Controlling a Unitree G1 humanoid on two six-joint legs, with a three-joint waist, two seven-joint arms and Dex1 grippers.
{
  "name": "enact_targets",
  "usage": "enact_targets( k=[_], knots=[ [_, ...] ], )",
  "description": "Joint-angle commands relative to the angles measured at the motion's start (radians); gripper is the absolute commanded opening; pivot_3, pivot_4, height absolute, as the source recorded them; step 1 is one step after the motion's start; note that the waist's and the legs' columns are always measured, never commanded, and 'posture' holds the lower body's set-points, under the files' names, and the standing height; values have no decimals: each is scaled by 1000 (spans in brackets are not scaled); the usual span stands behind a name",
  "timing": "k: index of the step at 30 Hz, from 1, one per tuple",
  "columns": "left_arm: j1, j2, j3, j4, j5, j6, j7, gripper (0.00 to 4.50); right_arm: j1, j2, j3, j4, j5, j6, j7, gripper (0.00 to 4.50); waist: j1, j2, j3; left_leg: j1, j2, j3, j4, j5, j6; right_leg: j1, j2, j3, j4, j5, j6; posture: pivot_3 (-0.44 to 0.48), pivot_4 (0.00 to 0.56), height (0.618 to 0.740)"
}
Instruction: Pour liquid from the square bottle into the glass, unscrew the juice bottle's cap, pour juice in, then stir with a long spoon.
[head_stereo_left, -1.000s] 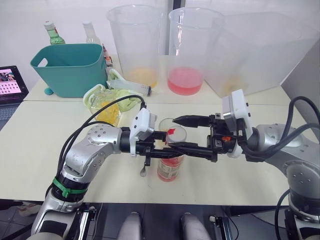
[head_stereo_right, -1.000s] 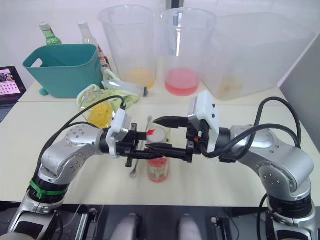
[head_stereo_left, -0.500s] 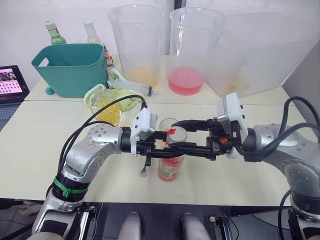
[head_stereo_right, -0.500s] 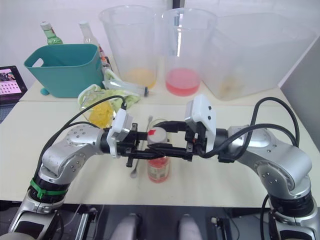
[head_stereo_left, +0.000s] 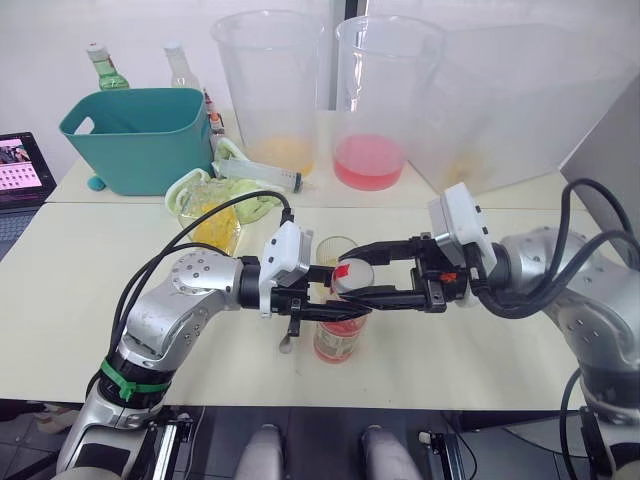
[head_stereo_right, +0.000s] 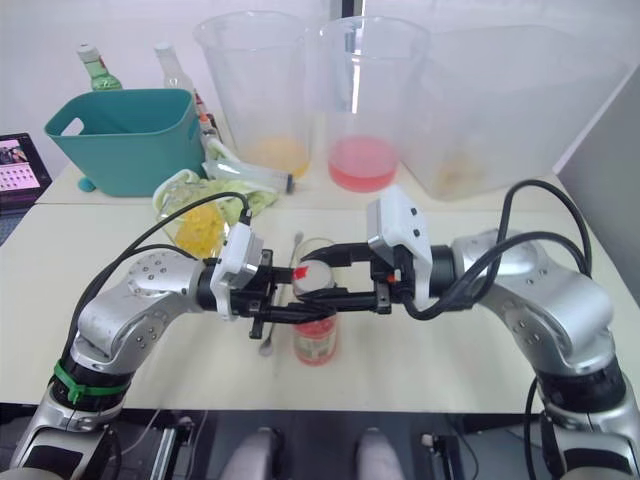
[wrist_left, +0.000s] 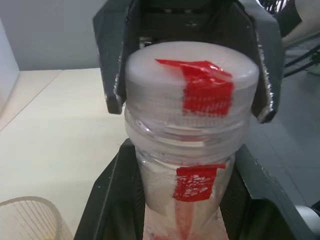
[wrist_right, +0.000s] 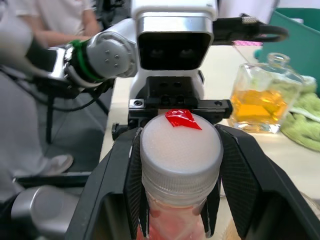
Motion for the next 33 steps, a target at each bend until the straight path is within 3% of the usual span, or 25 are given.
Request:
enact_targets(
  k=[1, 7, 17, 21, 27, 33],
  knots=[
    [29, 22, -7, -4, -1, 52, 16, 1534, -66, -27, 75, 113, -109, -158, 234, 1684, 0, 0, 0, 0, 0, 0, 0, 0, 0, 0, 0, 0, 0, 0, 0, 0, 150, 733],
    [33, 17, -2, -77, -32, 105, 79, 1534, -223, 19, 120, 268, -150, -211, 379, 1684, -10, 0, 0, 1, 0, 0, 0, 0, 0, 1, 0, 0, 1, 0, 0, 0, 150, 733],
    [26, 9, -14, -72, -43, 110, 93, 1534, -283, 12, -15, 276, -15, 10, 307, 1684, -9, 0, 0, 0, 0, -1, 0, 0, 0, 0, -1, 0, 1, 0, 0, 0, 150, 733],
    [33, 10, -20, -53, -34, 93, 79, 1534, -265, -34, -124, 337, -12, 63, 215, 1684, -7, 0, 0, 0, 0, -1, 0, 0, 0, 0, -1, 0, 1, 0, 0, 0, 150, 733],
    [60, -3, -1, -35, -42, 80, 83, 1534, -171, -71, -218, 528, -173, -57, 62, 1684, -8, 0, 0, 0, 0, 0, 0, 0, 0, 0, -1, 0, 1, 0, 0, 0, 150, 733],
    [90, 22, 13, -60, -30, 78, 96, 1534, -87, -71, -184, 796, -443, -200, -203, 1684, -10, 0, 0, 0, -1, 1, 0, 0, 0, 0, -1, 1, 1, 0, 0, 0, 150, 733]
  ],
)
